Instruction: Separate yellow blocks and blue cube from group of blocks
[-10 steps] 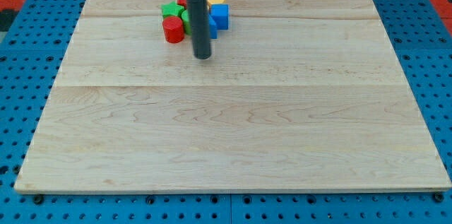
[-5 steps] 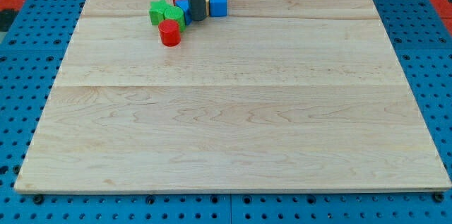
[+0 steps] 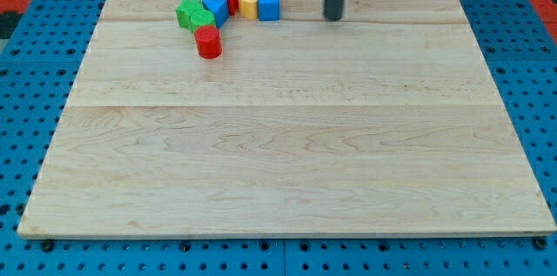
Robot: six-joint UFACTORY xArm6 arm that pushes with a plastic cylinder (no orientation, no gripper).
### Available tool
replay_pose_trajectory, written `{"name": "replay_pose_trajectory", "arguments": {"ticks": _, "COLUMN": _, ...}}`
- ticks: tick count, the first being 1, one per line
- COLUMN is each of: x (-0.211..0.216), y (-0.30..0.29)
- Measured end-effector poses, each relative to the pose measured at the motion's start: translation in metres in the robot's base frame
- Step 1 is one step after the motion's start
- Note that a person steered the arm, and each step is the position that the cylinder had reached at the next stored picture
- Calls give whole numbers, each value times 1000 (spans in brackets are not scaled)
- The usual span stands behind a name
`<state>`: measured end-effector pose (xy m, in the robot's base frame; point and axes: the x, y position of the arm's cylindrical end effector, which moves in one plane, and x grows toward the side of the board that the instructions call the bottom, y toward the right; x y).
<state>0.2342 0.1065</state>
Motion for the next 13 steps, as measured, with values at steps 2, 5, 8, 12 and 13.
{"name": "replay_pose_trajectory", "arguments": {"ticks": 2, "x": -42, "y": -37}}
{"name": "replay_pose_trajectory", "arguments": {"ticks": 5, "x": -36, "y": -121}}
{"name": "replay_pose_trajectory", "arguments": {"ticks": 8, "x": -14, "y": -115}}
{"name": "replay_pose_trajectory", "arguments": {"ticks": 12, "x": -28, "y": -237}}
{"name": "replay_pose_trajectory", "arguments": {"ticks": 13, "x": -42, "y": -232}}
